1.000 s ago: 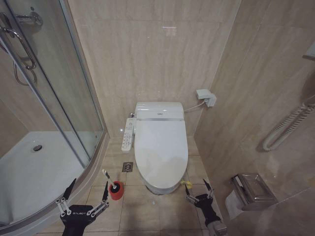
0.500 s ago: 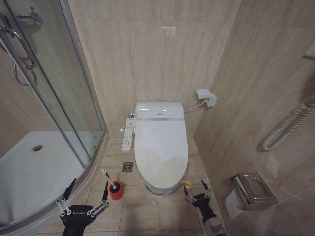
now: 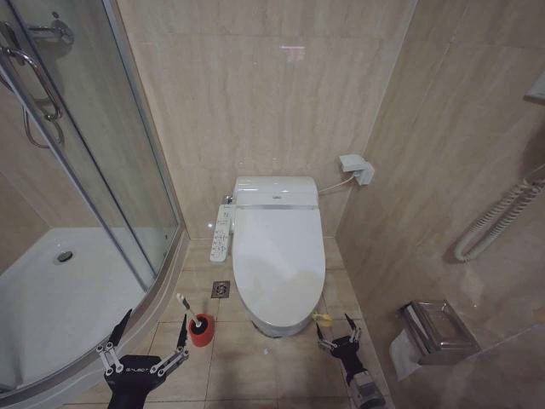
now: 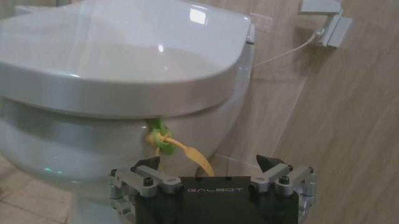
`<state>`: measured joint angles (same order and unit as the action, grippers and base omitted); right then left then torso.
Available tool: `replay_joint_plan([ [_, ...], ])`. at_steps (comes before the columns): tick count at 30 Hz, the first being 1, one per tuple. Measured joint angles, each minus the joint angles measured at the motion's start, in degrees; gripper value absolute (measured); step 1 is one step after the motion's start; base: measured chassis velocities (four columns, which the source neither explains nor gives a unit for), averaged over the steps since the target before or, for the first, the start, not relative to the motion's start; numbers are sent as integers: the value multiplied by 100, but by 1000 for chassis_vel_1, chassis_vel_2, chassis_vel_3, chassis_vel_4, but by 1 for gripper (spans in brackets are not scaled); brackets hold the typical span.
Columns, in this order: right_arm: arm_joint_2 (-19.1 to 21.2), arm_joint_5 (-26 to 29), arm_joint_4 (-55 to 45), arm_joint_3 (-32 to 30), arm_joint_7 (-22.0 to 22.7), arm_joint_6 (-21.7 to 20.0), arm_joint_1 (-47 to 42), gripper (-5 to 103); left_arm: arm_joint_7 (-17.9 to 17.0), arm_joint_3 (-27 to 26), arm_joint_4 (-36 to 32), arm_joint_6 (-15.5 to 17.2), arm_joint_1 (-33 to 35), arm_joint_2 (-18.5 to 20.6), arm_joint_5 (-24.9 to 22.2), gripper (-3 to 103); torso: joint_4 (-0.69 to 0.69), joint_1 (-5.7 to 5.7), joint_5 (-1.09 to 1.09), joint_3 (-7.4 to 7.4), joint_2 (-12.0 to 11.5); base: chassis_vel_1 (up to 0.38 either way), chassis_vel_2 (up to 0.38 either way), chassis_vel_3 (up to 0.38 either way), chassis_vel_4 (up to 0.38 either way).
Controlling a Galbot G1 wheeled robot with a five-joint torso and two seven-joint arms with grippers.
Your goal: Open the toilet lid, clean the toilet bowl with a toilet brush, close the toilet lid, and flush.
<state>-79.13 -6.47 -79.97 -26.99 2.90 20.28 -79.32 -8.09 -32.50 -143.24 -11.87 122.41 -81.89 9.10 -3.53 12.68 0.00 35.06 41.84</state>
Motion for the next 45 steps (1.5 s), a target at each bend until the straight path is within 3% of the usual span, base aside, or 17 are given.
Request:
replay_joint_plan([
  [15, -44, -155, 925, -158, 179, 123, 762, 100, 0, 0, 0, 0, 0, 0, 0, 100, 0, 0, 1, 0, 0, 0, 0, 0, 0],
  [30, -41, -185, 1022, -196, 258, 133, 909, 102, 0, 0, 0, 0, 0, 0, 0, 100, 0, 0, 0, -1, 0, 0, 0, 0, 0],
  [31, -40, -185, 1017, -201, 243, 148, 903, 78, 0, 0, 0, 0, 0, 0, 0, 100, 0, 0, 0, -1, 0, 0, 0, 0, 0],
  [38, 31, -143, 872, -226, 193, 194, 822, 78, 0, 0, 0, 0, 0, 0, 0, 100, 0, 0, 0, -1, 0, 0, 0, 0, 0],
  [39, 58, -120, 812, -231, 187, 194, 783, 51, 0, 0, 0, 0, 0, 0, 0, 100, 0, 0, 0, -1, 0, 0, 0, 0, 0],
  [45, 178, -3, 488, -250, 146, 175, 571, 51, 0, 0, 0, 0, 0, 0, 0, 100, 1, 0, 1, -1, 0, 0, 0, 0, 0],
])
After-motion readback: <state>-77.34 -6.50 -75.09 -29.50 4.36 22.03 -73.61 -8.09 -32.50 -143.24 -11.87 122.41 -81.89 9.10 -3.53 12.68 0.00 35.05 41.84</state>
